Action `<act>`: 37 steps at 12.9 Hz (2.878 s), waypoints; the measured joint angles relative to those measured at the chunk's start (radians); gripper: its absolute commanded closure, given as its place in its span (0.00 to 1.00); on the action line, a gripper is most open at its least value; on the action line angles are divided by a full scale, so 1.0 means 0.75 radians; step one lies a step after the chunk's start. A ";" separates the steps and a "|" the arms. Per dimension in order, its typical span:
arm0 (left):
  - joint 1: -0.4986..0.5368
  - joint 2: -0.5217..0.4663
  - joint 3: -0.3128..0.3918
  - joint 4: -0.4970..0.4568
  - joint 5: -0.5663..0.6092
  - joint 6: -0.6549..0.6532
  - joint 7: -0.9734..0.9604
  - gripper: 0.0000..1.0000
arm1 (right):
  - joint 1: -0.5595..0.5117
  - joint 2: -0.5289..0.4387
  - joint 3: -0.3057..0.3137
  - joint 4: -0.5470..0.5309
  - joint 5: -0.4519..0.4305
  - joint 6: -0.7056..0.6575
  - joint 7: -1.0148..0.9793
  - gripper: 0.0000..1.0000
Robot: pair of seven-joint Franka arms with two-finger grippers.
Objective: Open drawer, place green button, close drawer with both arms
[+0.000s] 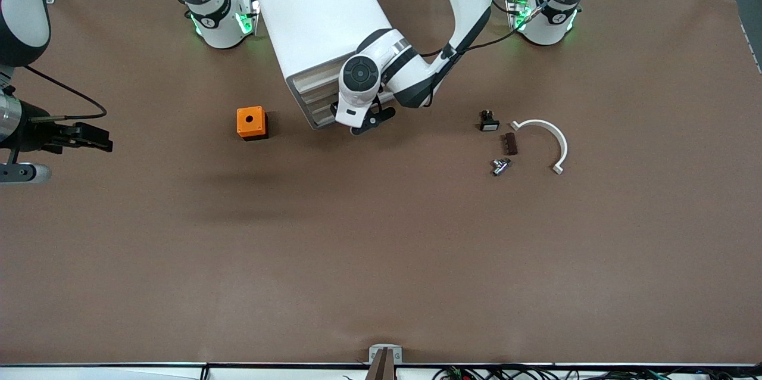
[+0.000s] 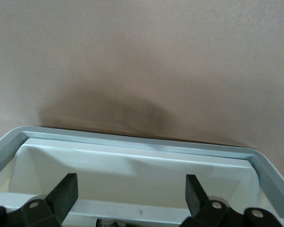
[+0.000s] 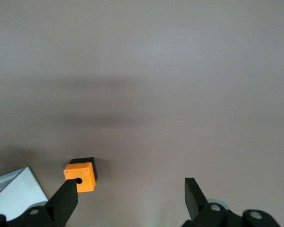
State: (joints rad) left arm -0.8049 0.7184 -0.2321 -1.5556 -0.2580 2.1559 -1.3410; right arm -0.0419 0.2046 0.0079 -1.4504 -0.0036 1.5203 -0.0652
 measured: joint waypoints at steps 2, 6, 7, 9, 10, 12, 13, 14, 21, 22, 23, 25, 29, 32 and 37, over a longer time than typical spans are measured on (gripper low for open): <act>0.007 0.000 0.006 0.002 -0.026 0.002 -0.017 0.00 | -0.024 0.000 -0.002 0.003 0.049 0.006 0.002 0.00; 0.147 -0.034 0.117 0.086 0.056 0.016 -0.036 0.00 | -0.066 0.000 -0.003 0.025 0.057 0.007 0.001 0.00; 0.234 -0.057 0.127 0.114 0.107 0.010 -0.027 0.00 | -0.070 0.000 -0.003 0.035 0.059 0.006 0.001 0.00; 0.417 -0.115 0.129 0.148 0.228 -0.013 0.002 0.00 | -0.070 -0.001 0.002 0.056 0.061 0.003 0.001 0.00; 0.494 -0.147 0.128 0.154 0.287 -0.025 0.035 0.00 | -0.069 -0.004 0.008 0.063 0.062 -0.006 0.001 0.00; 0.616 -0.216 0.129 0.157 0.359 -0.098 0.133 0.00 | -0.064 -0.028 0.019 0.071 0.063 -0.022 -0.001 0.00; 0.668 -0.253 0.129 0.160 0.386 -0.156 0.206 0.00 | -0.053 -0.051 0.021 0.071 0.055 -0.029 -0.002 0.00; 0.715 -0.293 0.130 0.162 0.411 -0.229 0.289 0.00 | -0.036 -0.076 0.024 0.071 0.037 -0.037 -0.002 0.00; 1.044 -0.674 0.128 0.167 0.455 -0.671 1.081 0.00 | -0.020 -0.162 0.018 0.046 0.002 -0.155 -0.001 0.00; 1.070 -0.729 0.128 0.155 0.455 -0.702 1.180 0.00 | -0.019 -0.178 0.018 0.023 0.002 -0.148 -0.002 0.00; 1.089 -0.788 0.129 0.130 0.455 -0.726 1.279 0.00 | -0.019 -0.204 0.019 -0.016 0.002 -0.117 -0.002 0.00; 1.120 -0.920 0.134 0.038 0.455 -0.746 1.435 0.00 | -0.019 -0.280 0.019 -0.133 0.002 -0.020 -0.002 0.00; 1.117 -1.165 0.140 -0.167 0.454 -0.792 1.548 0.00 | -0.019 -0.384 0.018 -0.272 0.002 0.046 -0.002 0.00; 1.117 -1.224 0.141 -0.221 0.396 -0.805 1.554 0.00 | -0.020 -0.432 0.015 -0.344 0.002 0.097 -0.002 0.00; 1.114 -1.211 0.132 -0.234 0.377 -0.804 1.556 0.00 | -0.060 -0.444 0.006 -0.365 0.051 0.103 0.001 0.00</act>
State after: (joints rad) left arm 0.0305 -0.1901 -0.1327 -1.7309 0.0245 1.5529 -0.1737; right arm -0.0866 -0.1287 0.0121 -1.7240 0.0344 1.5977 -0.0646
